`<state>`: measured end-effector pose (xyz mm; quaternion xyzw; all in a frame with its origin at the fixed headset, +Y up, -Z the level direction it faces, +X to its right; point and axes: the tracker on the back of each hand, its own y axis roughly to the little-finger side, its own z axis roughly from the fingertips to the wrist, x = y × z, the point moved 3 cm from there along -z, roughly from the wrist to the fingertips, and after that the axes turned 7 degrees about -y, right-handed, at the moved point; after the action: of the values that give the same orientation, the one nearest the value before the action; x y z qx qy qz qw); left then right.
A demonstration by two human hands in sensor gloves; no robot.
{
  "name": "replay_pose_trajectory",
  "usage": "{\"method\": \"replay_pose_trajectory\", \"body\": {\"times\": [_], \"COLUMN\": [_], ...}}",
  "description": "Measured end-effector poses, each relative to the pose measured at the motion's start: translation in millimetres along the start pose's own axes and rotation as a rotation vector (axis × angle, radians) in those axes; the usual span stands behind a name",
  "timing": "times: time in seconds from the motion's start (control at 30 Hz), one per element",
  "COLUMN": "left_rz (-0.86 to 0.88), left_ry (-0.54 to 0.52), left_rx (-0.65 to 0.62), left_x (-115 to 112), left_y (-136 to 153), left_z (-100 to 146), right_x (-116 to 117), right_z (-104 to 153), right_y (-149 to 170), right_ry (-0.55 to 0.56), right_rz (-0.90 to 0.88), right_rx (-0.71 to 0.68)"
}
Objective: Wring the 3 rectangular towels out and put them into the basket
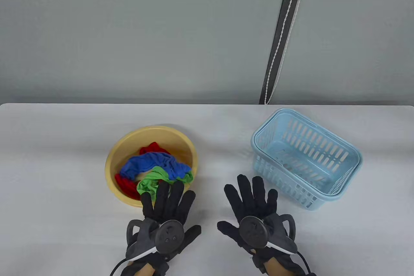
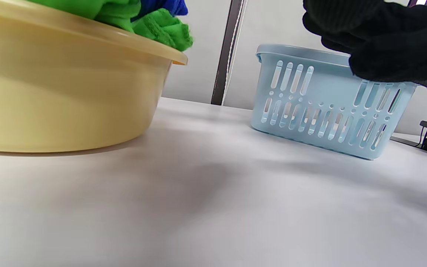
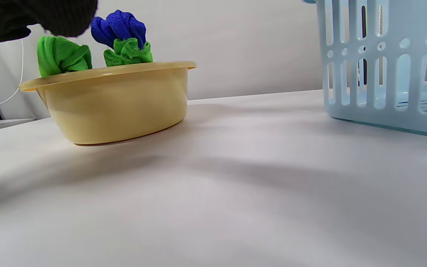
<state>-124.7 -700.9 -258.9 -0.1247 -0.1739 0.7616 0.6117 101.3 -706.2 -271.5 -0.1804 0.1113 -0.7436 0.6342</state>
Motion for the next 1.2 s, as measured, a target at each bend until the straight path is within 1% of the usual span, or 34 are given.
{"method": "replay_pose_trajectory", "body": {"times": [0.1, 0.27, 0.4, 0.43, 0.47, 0.5, 0.53, 0.57, 0.6, 0.67, 0.73, 0.77, 0.83, 0.87, 0.9, 0.97, 1.0, 1.07, 1.13, 1.2], "left_rz": [0.0, 0.008, 0.014, 0.017, 0.034, 0.039, 0.038, 0.053, 0.091, 0.105, 0.11, 0.137, 0.175, 0.176, 0.184, 0.187, 0.175, 0.152, 0.105, 0.058], "left_ry": [0.004, -0.004, -0.052, -0.084, -0.157, -0.201, -0.258, -0.298, -0.357, -0.388, -0.352, -0.295, -0.219, -0.185, -0.126, -0.021, 0.039, 0.111, 0.208, 0.274], "left_rx": [0.002, 0.008, 0.013, 0.027, 0.06, 0.073, 0.111, 0.132, 0.139, 0.14, 0.133, 0.142, 0.163, 0.168, 0.177, 0.174, 0.192, 0.192, 0.211, 0.231], "left_x": [0, 1, 6, 9, 15, 20, 31, 39, 52, 69, 83, 88, 95, 97, 96, 92, 88, 79, 68, 56], "left_y": [0, 1, 5, 6, 11, 15, 23, 27, 34, 45, 59, 66, 76, 78, 80, 79, 77, 72, 67, 63], "left_z": [0, 1, 1, 2, 2, 3, 5, 5, 4, -1, -12, -20, -35, -42, -50, -68, -78, -91, -104, -114], "right_x": [2, 3, 3, 2, 2, 0, -2, -4, -5, -7, -7, -7, -8, -8, -8, -8, -7, -7, -7, -8], "right_z": [-1, -2, -2, -3, -3, -3, -2, -2, -2, -2, -2, -2, -2, -2, -2, -3, -3, -4, -4, -3], "right_y": [-2, -4, -4, -4, -4, -3, -2, -1, 0, 1, 3, 3, 4, 4, 5, 5, 6, 6, 7, 8], "right_ry": [-0.013, -0.001, 0.001, 0.0, 0.001, 0.004, 0.016, 0.024, 0.033, 0.036, 0.033, 0.032, 0.033, 0.035, 0.036, 0.032, 0.028, 0.024, 0.022, 0.031], "right_rz": [0.016, 0.011, 0.005, 0.005, 0.006, 0.007, 0.003, -0.004, -0.015, -0.015, -0.01, -0.013, -0.027, -0.034, -0.039, -0.047, -0.046, -0.047, -0.053, -0.054], "right_rx": [0.004, 0.008, 0.017, 0.02, 0.026, 0.03, 0.037, 0.038, 0.039, 0.043, 0.046, 0.046, 0.044, 0.042, 0.04, 0.038, 0.038, 0.039, 0.04, 0.039]}}
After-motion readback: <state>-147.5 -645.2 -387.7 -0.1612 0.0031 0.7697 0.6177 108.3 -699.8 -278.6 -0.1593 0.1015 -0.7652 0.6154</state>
